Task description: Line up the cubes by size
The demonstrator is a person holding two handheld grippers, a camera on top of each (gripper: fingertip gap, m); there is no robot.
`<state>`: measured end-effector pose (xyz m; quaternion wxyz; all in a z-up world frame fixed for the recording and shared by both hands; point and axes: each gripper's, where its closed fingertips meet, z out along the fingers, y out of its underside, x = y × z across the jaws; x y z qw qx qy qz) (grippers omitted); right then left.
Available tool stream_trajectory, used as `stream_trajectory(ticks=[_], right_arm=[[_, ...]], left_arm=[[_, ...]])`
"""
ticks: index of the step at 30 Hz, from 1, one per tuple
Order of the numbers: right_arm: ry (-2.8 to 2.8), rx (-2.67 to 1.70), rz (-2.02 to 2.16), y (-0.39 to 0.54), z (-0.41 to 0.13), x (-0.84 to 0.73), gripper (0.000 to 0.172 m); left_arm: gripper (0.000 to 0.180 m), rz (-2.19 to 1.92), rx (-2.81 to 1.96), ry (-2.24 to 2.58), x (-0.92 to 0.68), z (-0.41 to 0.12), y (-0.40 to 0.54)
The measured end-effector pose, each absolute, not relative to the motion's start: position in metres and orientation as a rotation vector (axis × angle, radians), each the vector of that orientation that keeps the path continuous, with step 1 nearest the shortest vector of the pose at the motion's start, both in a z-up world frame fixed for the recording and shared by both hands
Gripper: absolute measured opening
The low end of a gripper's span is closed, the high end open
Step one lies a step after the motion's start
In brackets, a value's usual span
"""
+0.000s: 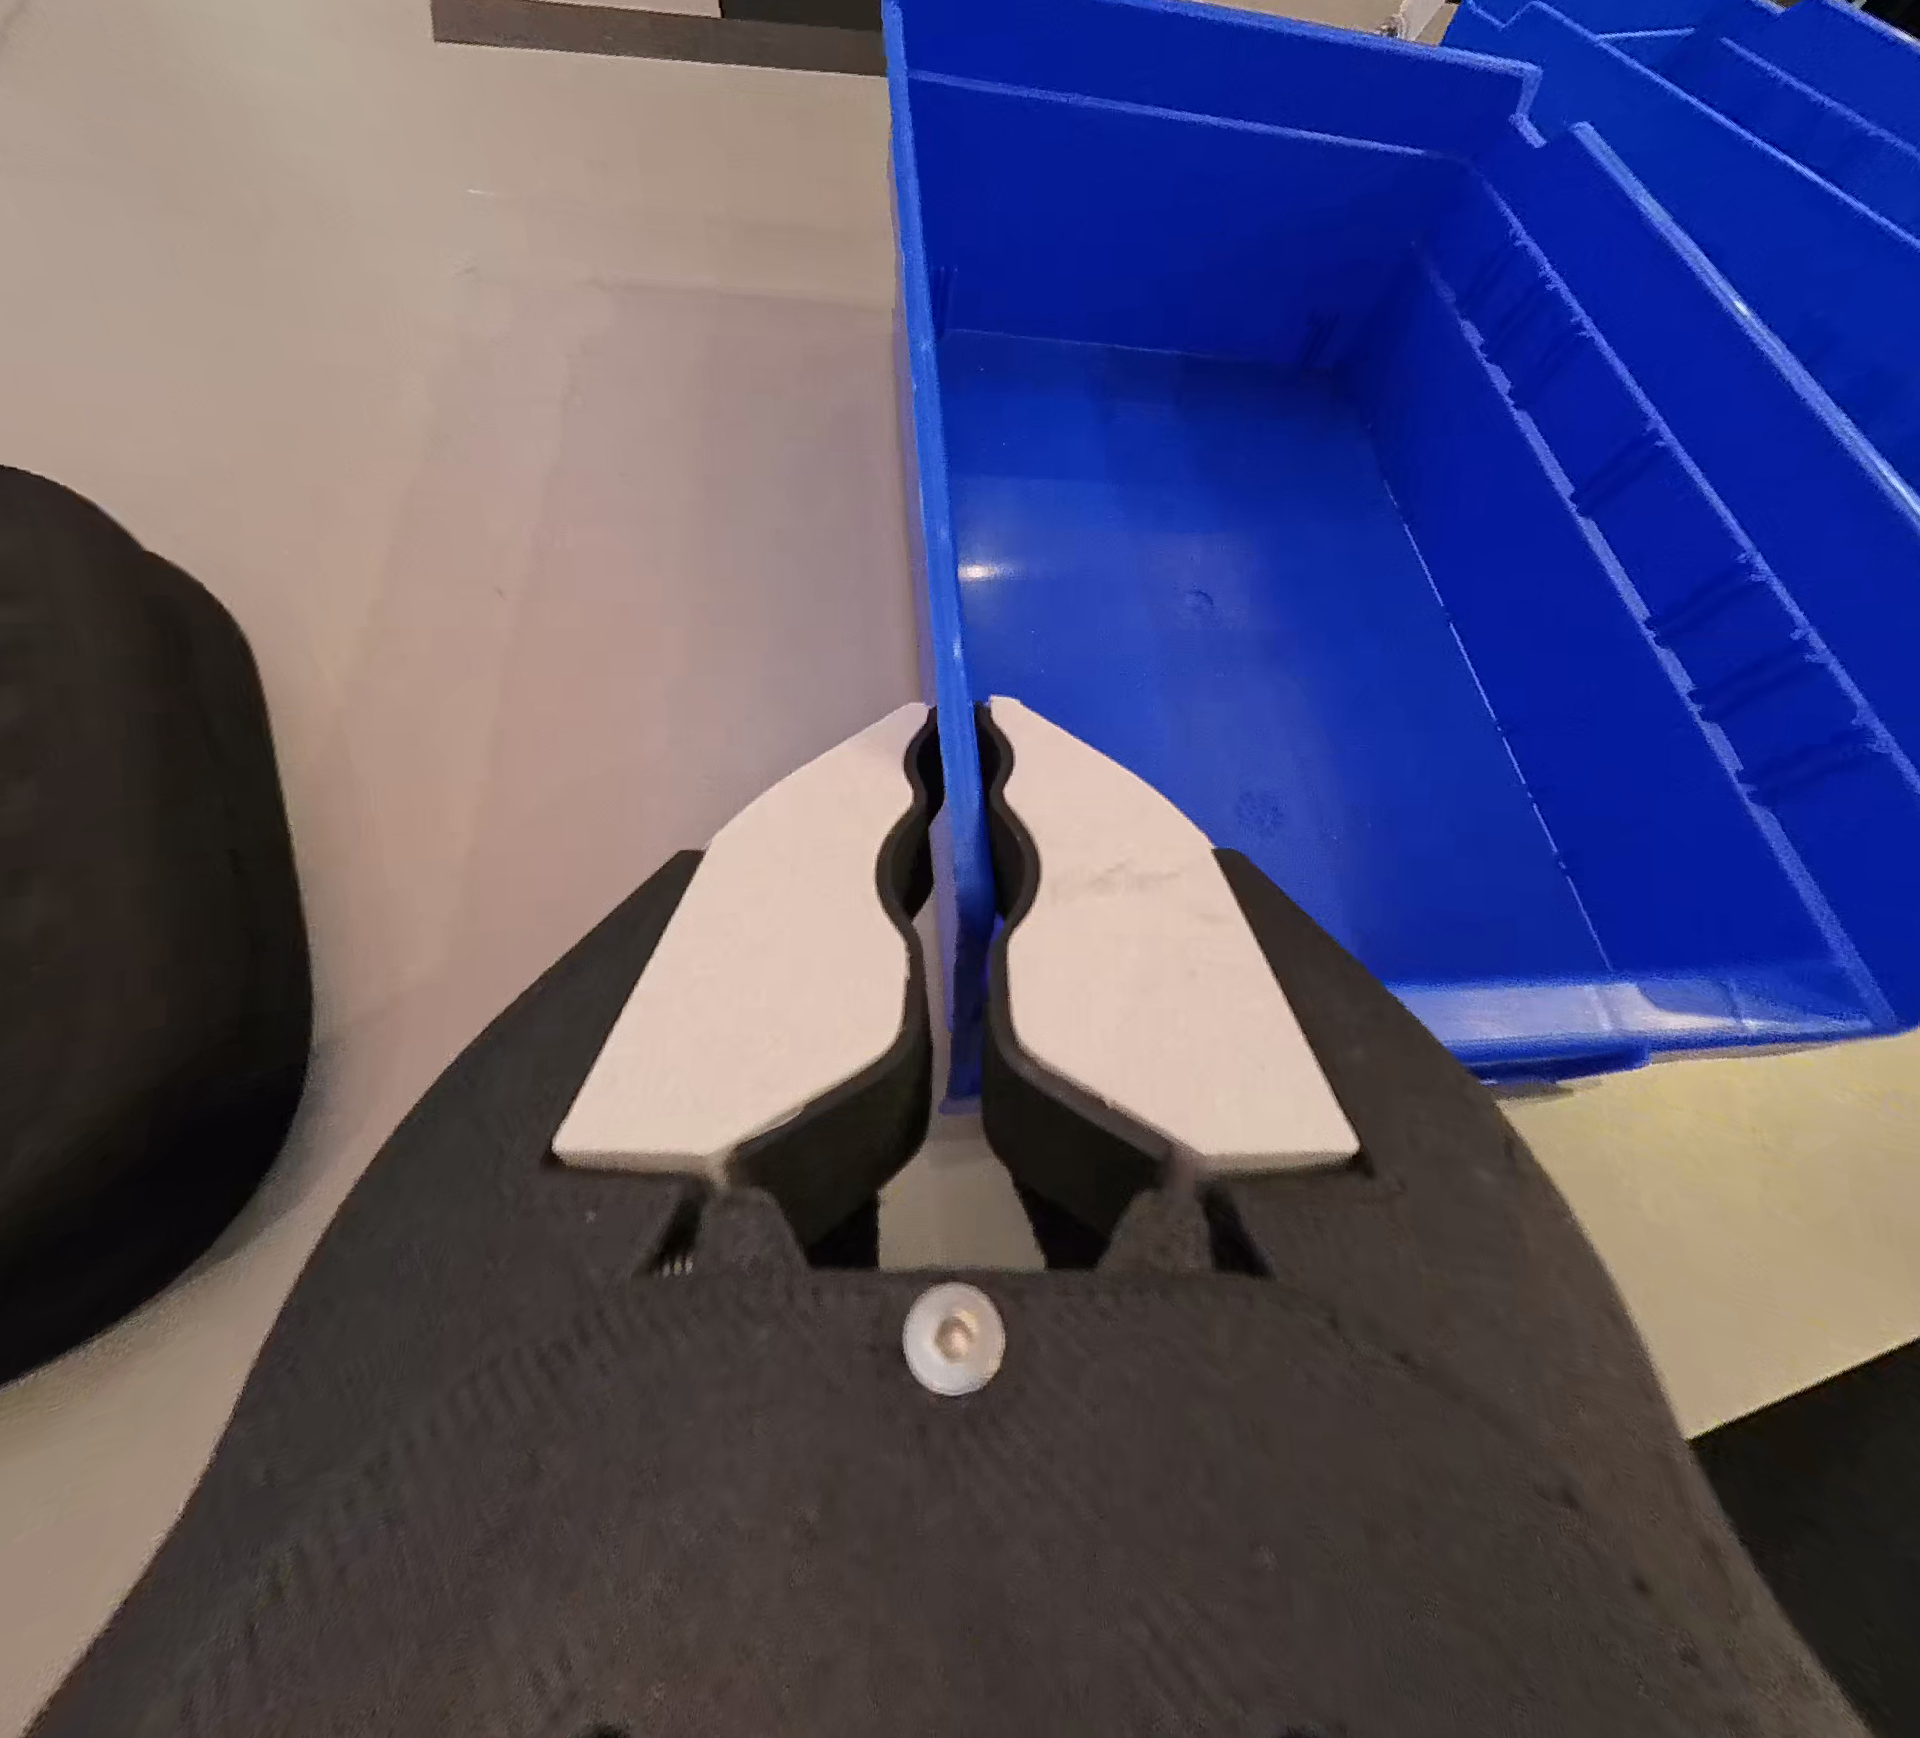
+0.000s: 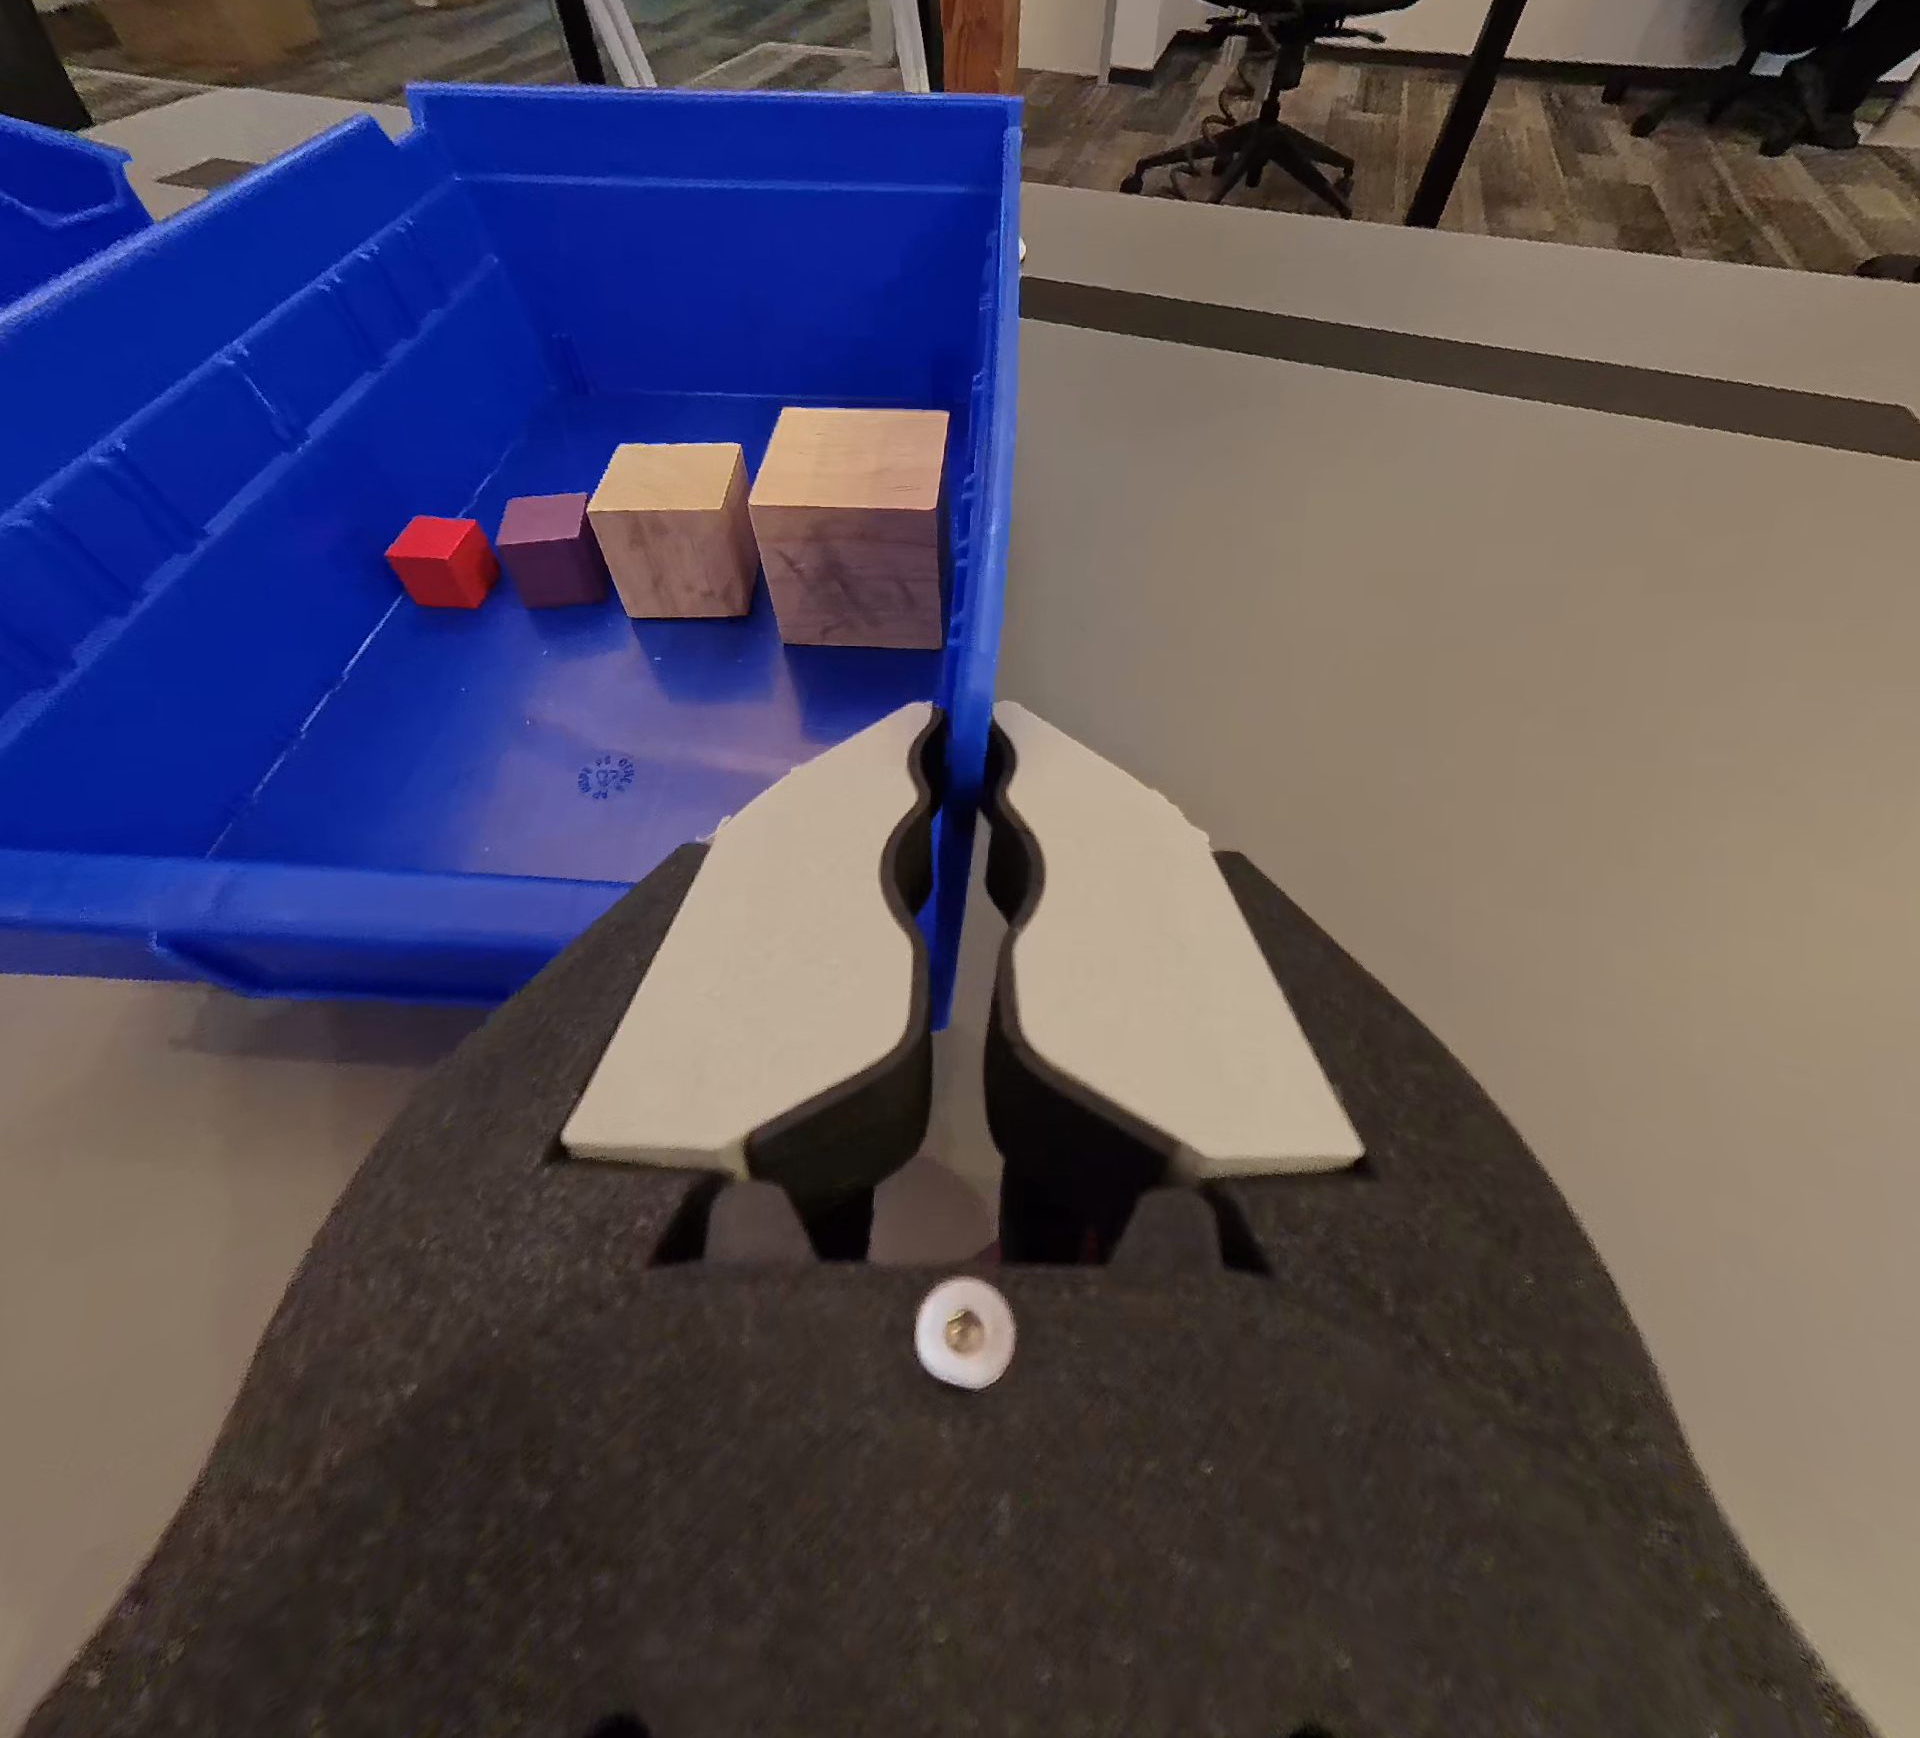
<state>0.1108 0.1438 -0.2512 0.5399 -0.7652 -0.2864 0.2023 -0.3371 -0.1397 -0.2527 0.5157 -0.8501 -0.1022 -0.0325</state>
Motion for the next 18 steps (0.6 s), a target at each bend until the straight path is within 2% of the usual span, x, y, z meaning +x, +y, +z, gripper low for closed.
stream_trajectory(ticks=[3,5,13,18], right_arm=[[-0.690,-1.854,0.508,0.144,-0.256,0.112,0.033],[-0.652,-1.859,0.523,0.145,-0.252,0.117,0.041],[-0.665,-1.765,0.373,0.137,-0.223,0.127,0.045],[-0.753,-1.547,0.333,0.091,-0.178,0.105,0.032]], left_arm=[[0.005,-0.131,-2.028,-0.269,-0.338,-0.253,-0.140],[0.005,-0.129,-2.034,-0.269,-0.338,-0.252,-0.142],[0.005,-0.097,-2.065,-0.274,-0.324,-0.253,-0.152],[0.005,-0.075,-2.085,-0.260,-0.304,-0.253,-0.162]])
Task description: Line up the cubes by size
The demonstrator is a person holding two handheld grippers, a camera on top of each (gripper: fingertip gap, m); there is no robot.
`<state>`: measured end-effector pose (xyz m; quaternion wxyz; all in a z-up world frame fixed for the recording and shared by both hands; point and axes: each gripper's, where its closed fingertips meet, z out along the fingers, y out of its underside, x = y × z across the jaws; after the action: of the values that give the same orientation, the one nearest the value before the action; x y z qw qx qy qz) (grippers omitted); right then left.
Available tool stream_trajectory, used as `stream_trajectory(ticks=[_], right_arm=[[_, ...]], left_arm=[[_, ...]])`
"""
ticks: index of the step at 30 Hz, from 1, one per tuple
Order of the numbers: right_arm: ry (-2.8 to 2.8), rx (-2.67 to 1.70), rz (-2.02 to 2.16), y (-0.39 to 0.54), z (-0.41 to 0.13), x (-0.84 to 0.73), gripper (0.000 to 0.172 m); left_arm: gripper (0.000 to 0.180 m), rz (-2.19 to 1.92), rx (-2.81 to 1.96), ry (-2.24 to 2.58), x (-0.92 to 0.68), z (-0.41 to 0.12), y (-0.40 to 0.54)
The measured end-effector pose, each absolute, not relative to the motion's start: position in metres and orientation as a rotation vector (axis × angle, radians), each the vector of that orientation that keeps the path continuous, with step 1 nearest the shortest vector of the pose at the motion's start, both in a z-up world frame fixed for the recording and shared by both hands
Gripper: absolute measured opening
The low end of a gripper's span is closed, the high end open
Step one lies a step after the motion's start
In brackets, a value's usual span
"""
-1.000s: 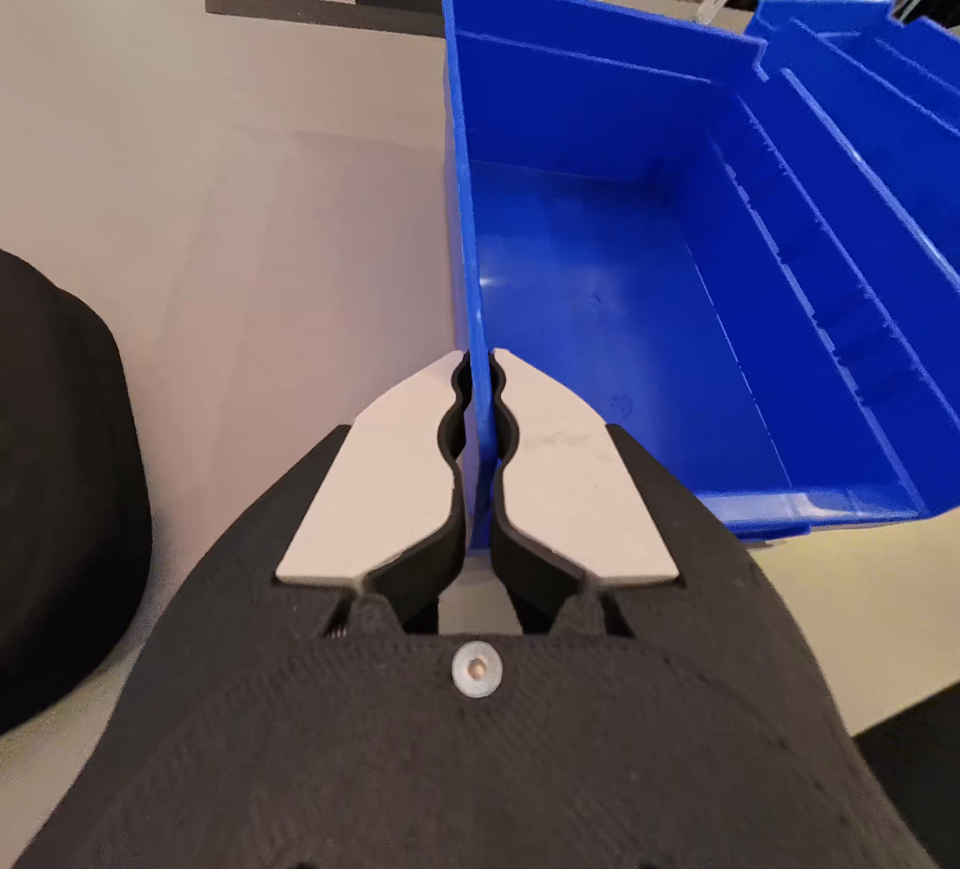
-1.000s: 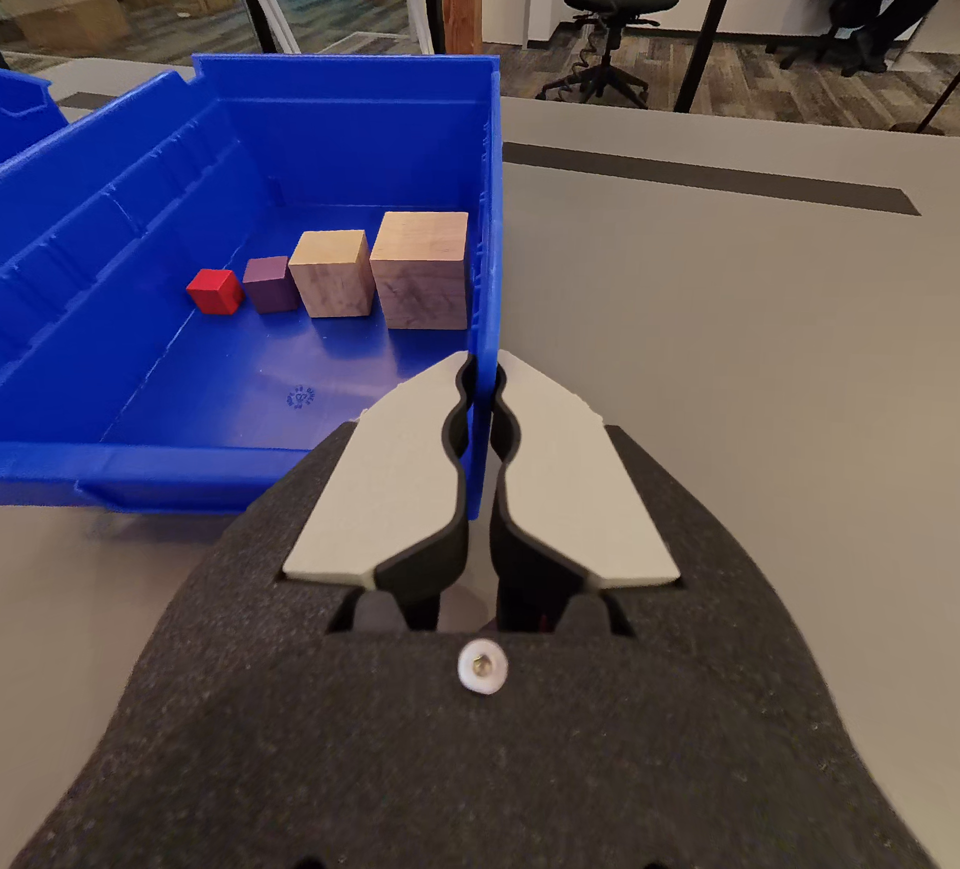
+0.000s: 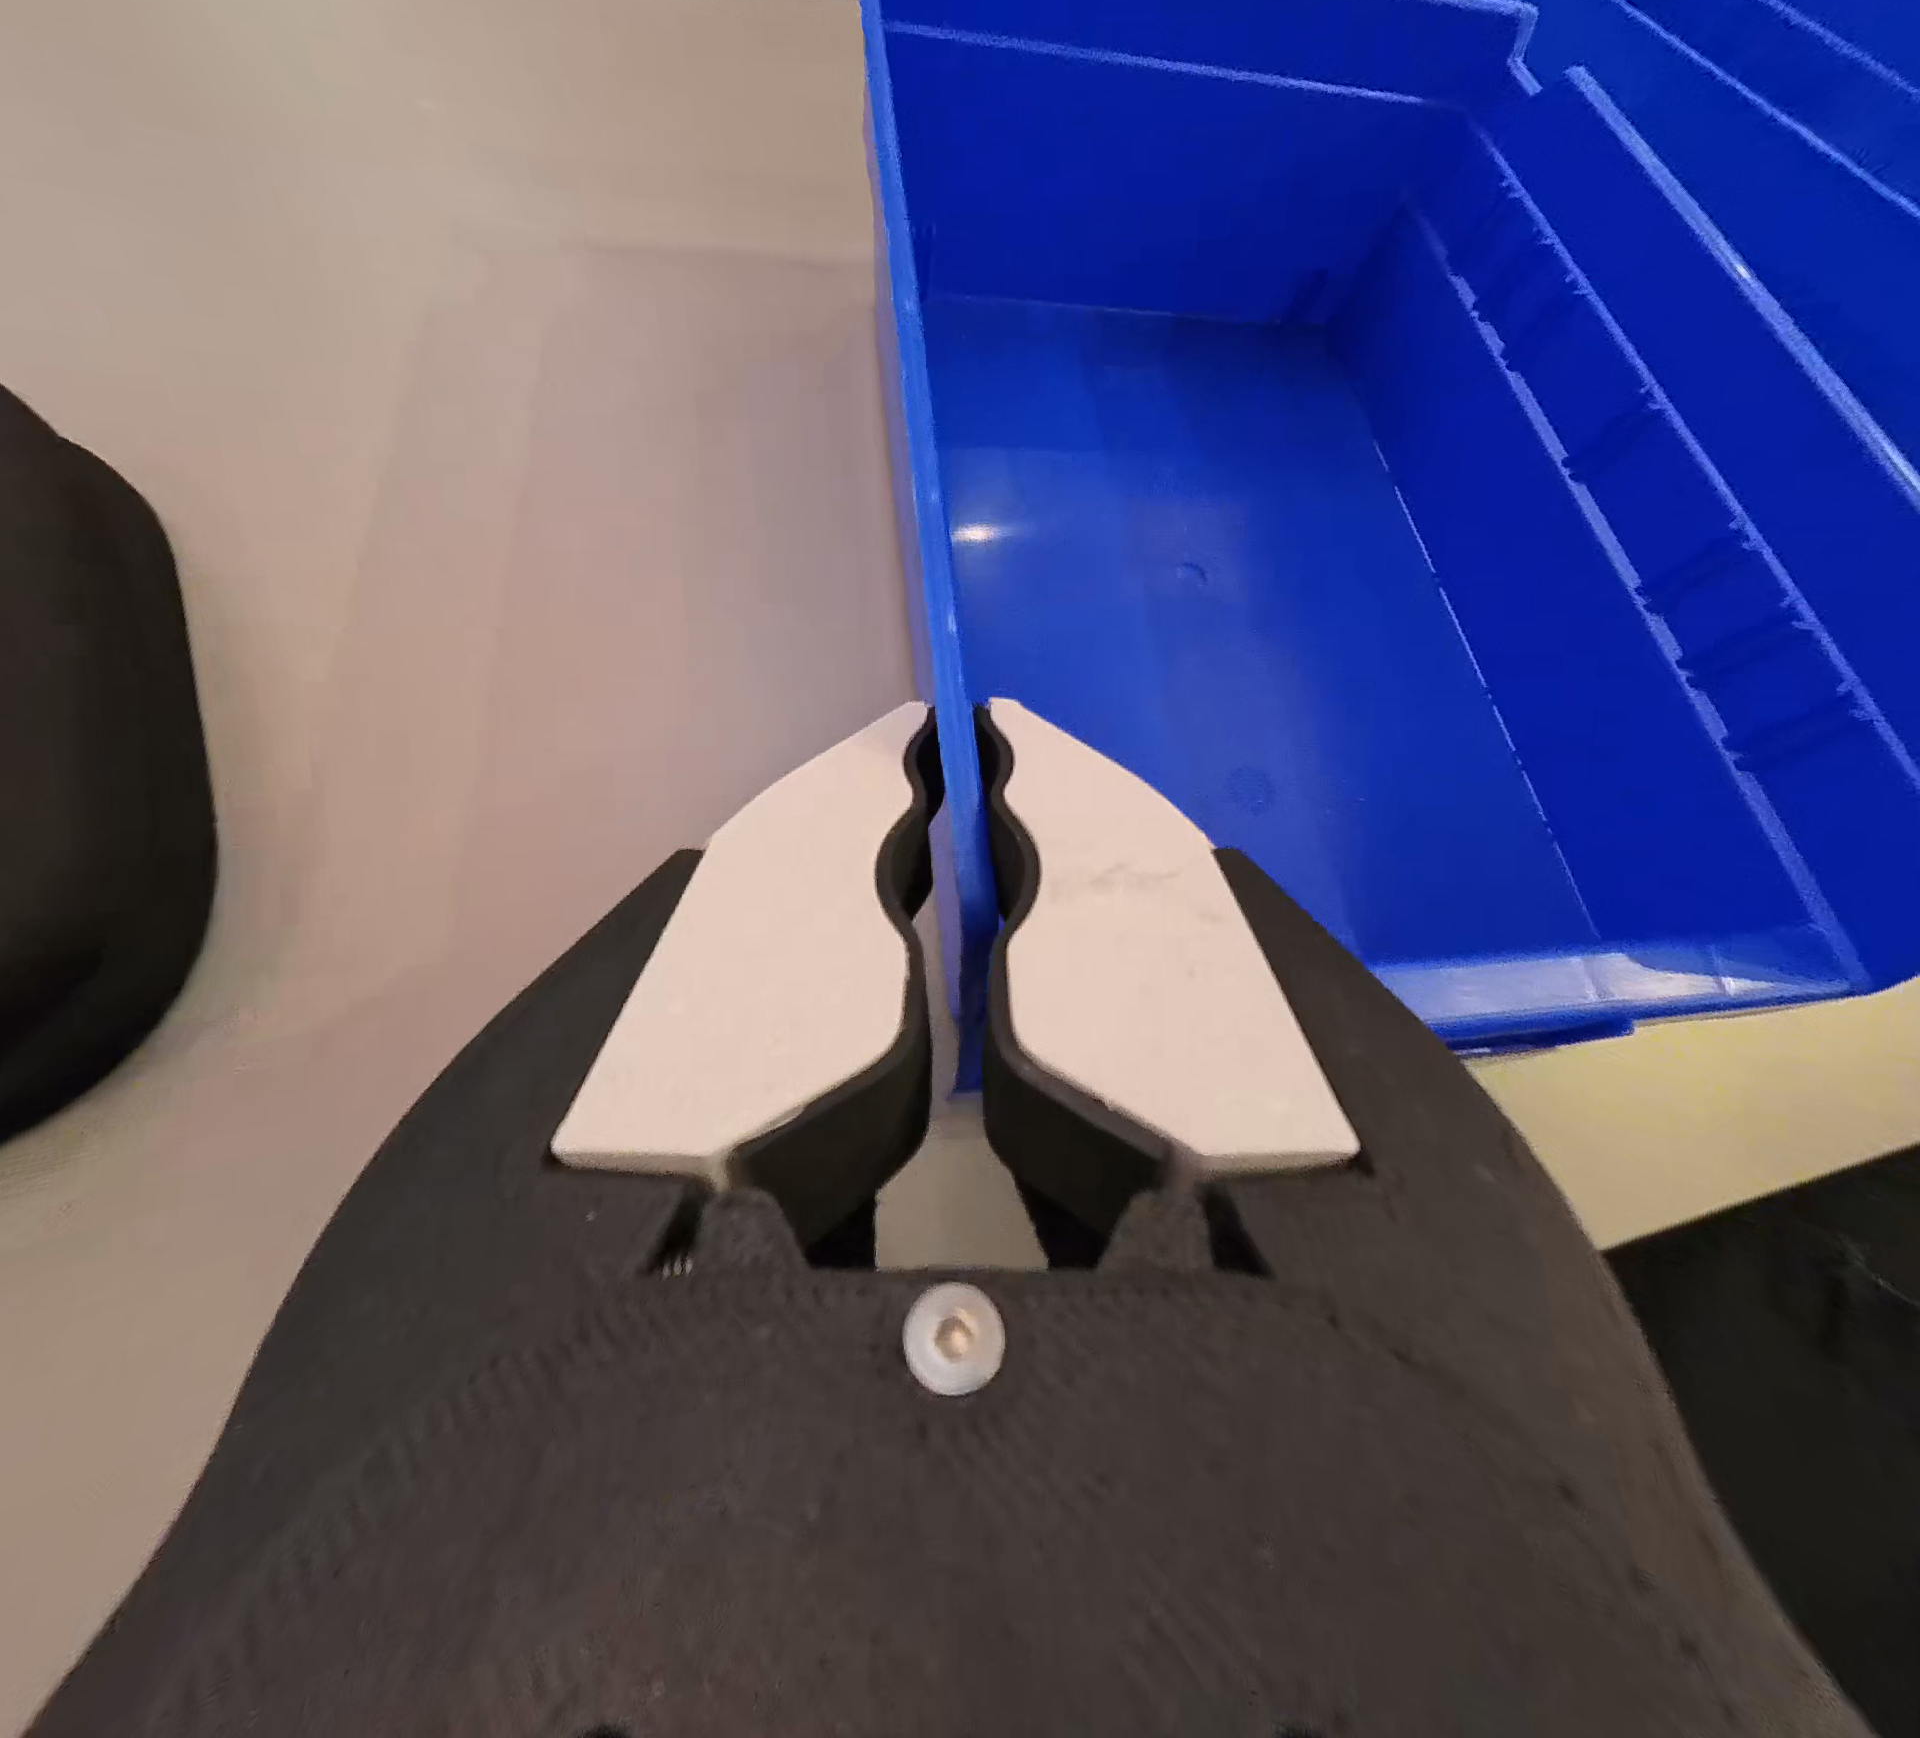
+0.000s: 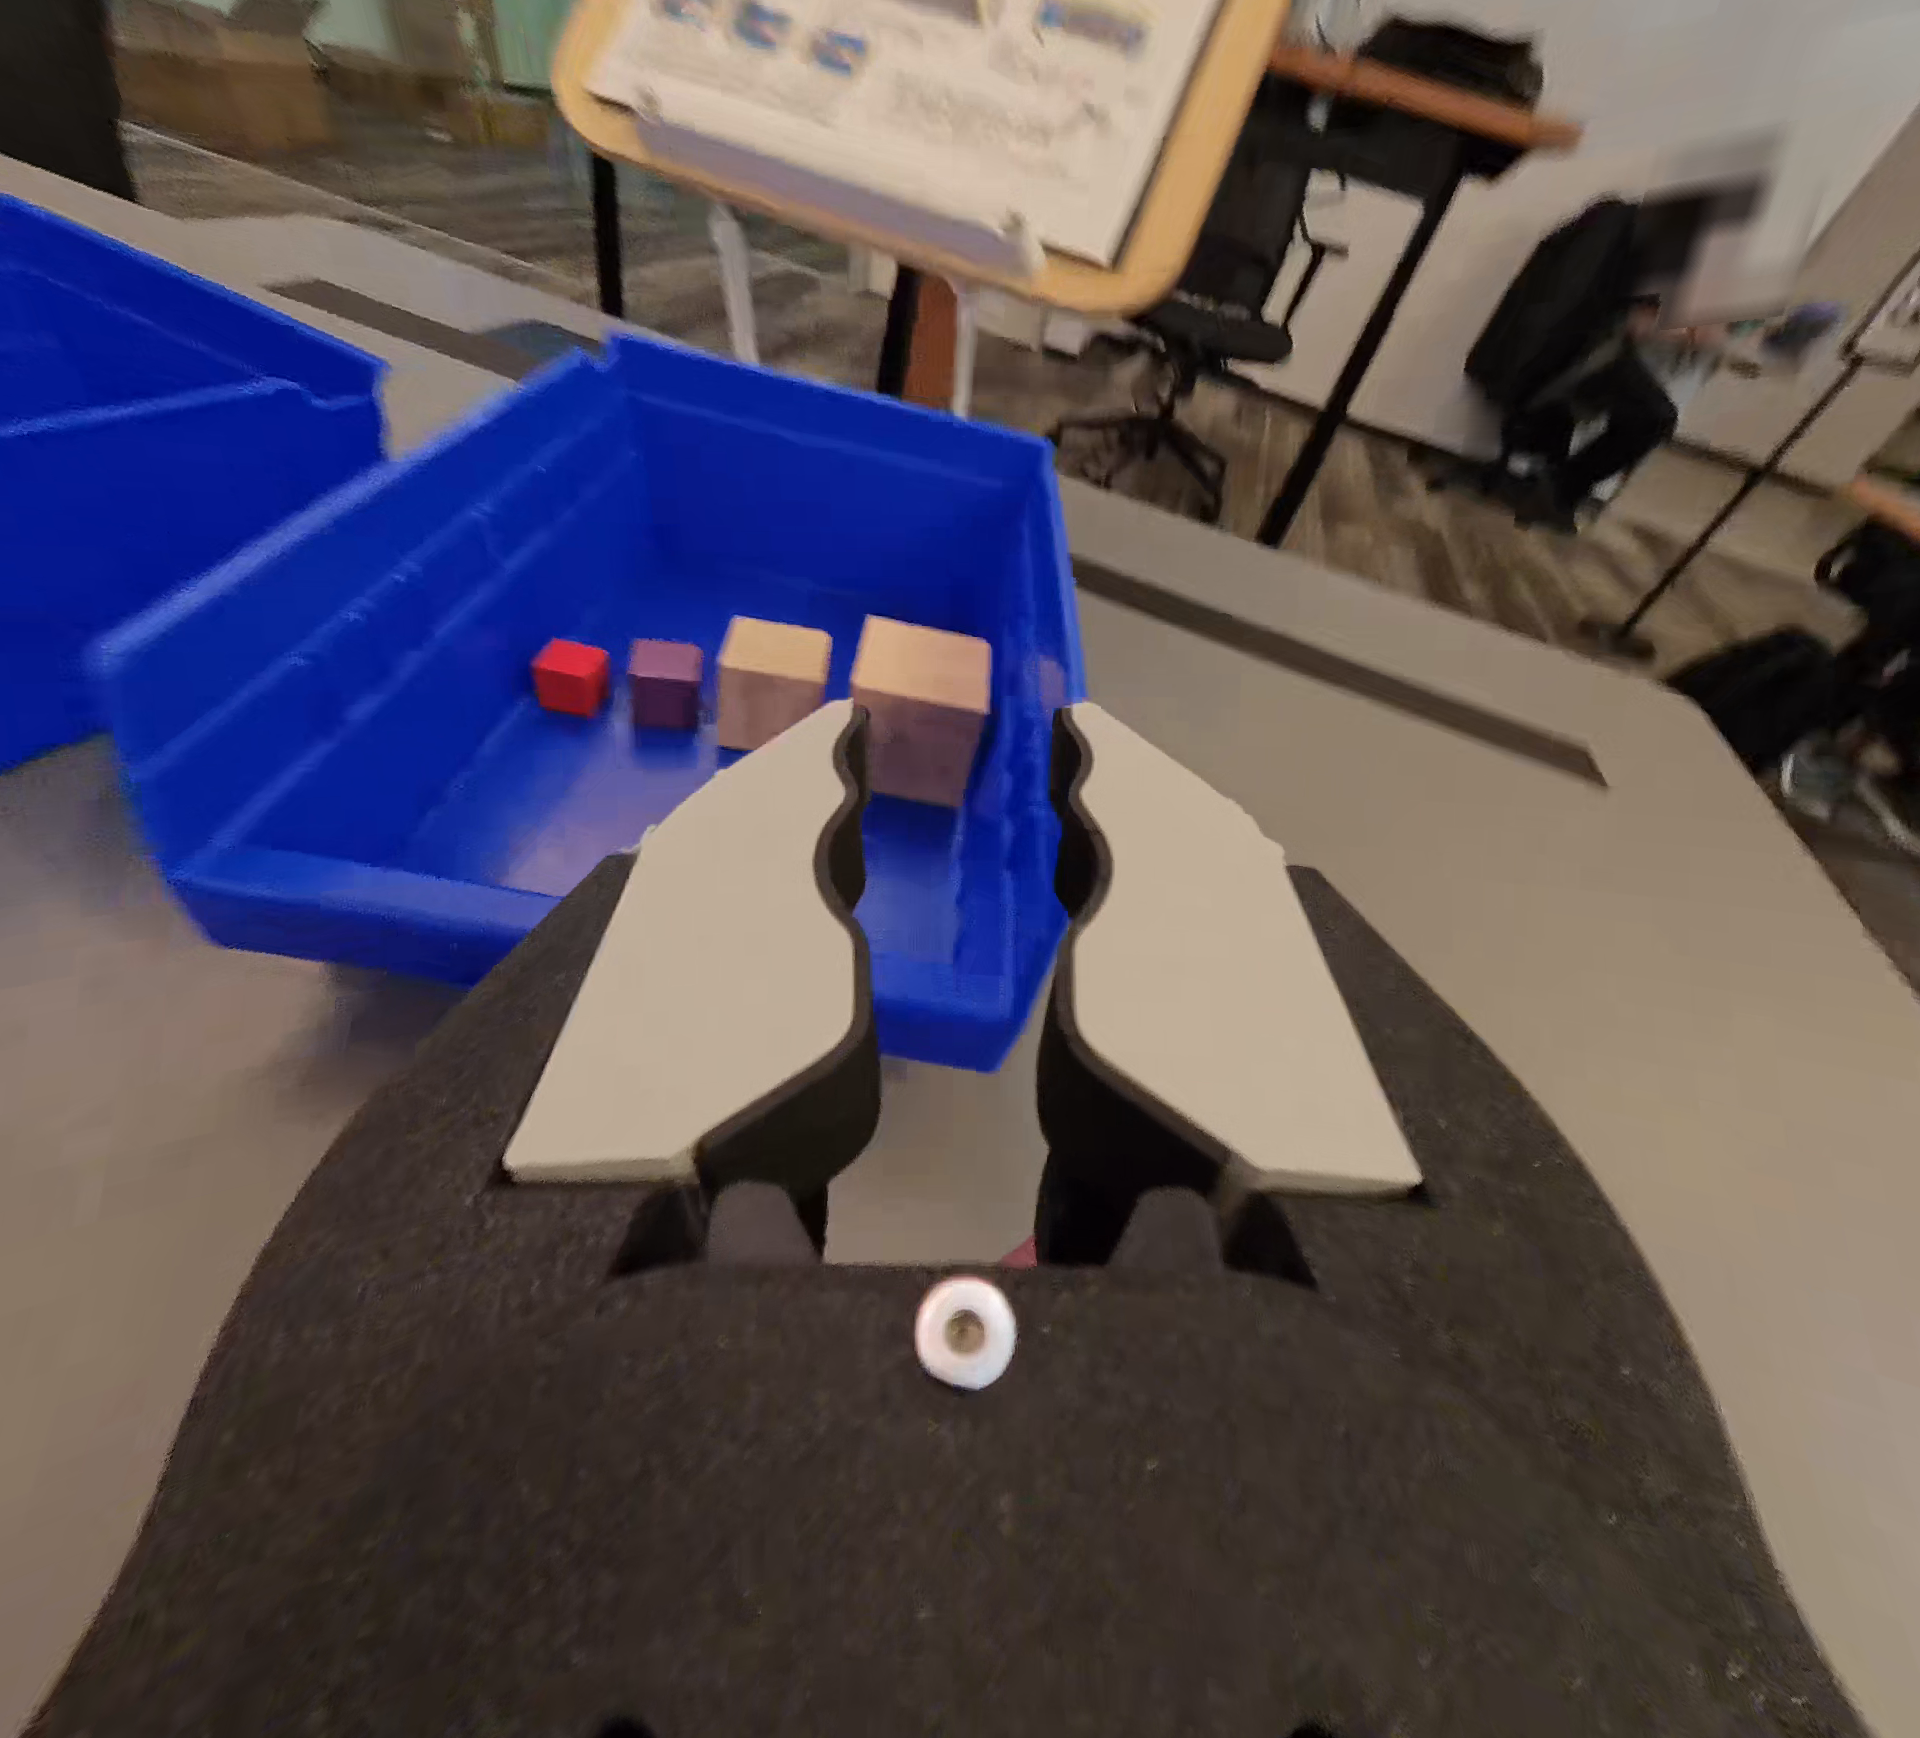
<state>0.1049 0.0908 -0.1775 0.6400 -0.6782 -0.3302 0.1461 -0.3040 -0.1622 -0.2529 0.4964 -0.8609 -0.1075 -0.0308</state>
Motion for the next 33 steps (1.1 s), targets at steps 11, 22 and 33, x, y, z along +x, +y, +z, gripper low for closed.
stream_trajectory(ticks=[11,22,33], right_arm=[[-0.997,-1.497,0.831,-0.068,-0.165,-0.010,0.056],[-1.190,-1.679,0.816,-0.103,-0.230,-0.060,0.064],[-1.321,-1.658,0.644,-0.091,-0.253,-0.043,0.031]], left_arm=[[0.009,-0.076,-2.120,-0.201,-0.267,-0.253,-0.172],[0.016,-0.063,-2.142,-0.127,-0.232,-0.253,-0.181],[0.029,-0.114,-2.158,-0.040,-0.187,-0.253,-0.189]])
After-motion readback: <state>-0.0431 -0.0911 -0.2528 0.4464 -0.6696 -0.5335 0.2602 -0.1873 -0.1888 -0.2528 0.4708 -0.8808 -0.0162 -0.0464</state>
